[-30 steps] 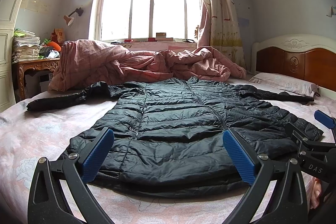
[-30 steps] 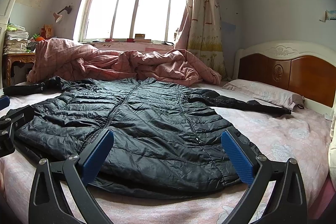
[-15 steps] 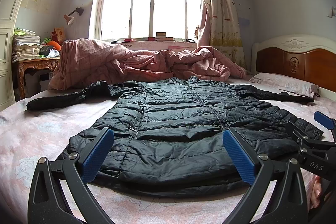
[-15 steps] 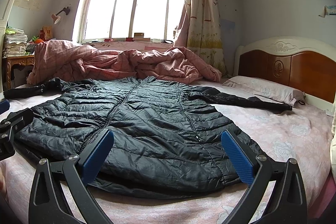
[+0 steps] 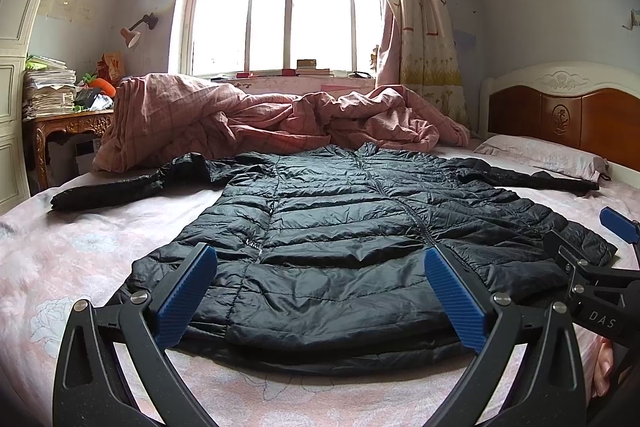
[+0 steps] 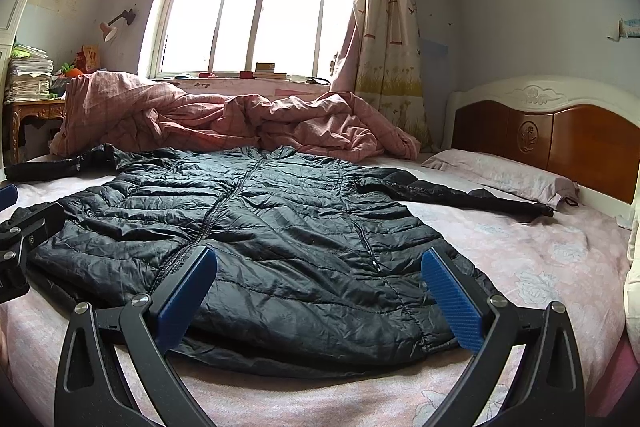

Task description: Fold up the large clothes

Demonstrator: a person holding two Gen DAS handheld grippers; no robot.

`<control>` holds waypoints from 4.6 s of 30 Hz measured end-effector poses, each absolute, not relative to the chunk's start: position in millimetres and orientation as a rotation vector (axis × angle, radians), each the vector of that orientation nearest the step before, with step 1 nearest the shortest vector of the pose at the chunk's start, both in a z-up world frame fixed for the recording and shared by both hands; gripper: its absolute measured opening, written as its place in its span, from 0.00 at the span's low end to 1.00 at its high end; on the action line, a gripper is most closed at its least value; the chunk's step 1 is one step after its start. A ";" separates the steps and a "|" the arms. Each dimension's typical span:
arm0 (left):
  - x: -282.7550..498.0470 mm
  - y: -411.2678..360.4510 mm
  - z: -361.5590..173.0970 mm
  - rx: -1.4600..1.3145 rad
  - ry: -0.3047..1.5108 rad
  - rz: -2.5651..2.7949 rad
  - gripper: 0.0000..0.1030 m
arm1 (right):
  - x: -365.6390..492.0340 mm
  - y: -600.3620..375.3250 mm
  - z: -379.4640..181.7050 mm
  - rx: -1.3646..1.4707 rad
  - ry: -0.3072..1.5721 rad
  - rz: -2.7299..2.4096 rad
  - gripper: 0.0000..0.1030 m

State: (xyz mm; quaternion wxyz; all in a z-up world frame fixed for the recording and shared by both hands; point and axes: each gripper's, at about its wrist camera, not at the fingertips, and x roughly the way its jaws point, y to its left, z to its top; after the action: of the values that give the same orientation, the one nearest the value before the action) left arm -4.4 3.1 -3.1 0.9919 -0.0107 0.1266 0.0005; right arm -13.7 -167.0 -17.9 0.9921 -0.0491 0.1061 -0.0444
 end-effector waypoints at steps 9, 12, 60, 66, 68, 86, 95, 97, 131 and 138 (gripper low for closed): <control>-3.1 1.1 -3.2 -0.016 0.257 0.003 1.00 | -13.7 -166.9 -17.6 -0.098 0.215 -0.092 1.00; -2.8 0.9 -3.4 -0.014 0.256 0.002 1.00 | -13.4 -167.5 -17.4 -0.098 0.217 -0.091 1.00; 5.9 -15.1 -26.8 0.262 0.606 -0.202 1.00 | -39.5 -133.8 -29.6 -0.485 0.408 0.170 1.00; 12.7 -11.4 -28.6 0.350 0.620 -0.064 1.00 | -24.6 -133.8 -36.8 -0.501 0.469 0.095 1.00; 21.3 0.8 -26.9 0.331 0.617 0.015 1.00 | -16.4 -141.5 -37.6 -0.513 0.467 0.022 1.00; -7.6 51.2 33.2 0.109 0.400 0.075 0.05 | -15.5 -235.3 13.0 -0.187 0.440 -0.147 0.07; 4.5 60.8 85.1 0.134 0.455 0.018 0.14 | -30.2 -235.6 83.1 -0.234 0.357 -0.089 0.08; 36.8 67.4 83.8 0.132 0.503 0.042 0.14 | 7.3 -230.7 94.8 -0.240 0.371 -0.088 0.09; 151.0 144.6 -18.7 -0.109 0.838 0.044 0.59 | 147.0 -346.5 -9.6 0.251 0.813 0.000 0.15; 137.7 134.9 -8.8 -0.006 0.754 0.207 0.60 | 157.6 -341.9 -12.7 0.195 0.823 -0.084 0.23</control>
State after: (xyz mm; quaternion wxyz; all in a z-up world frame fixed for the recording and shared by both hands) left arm 137.7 134.9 -8.8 0.9246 -0.0028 0.3672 0.1007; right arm 157.6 -341.9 -12.7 0.9110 0.0946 0.3994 -0.0407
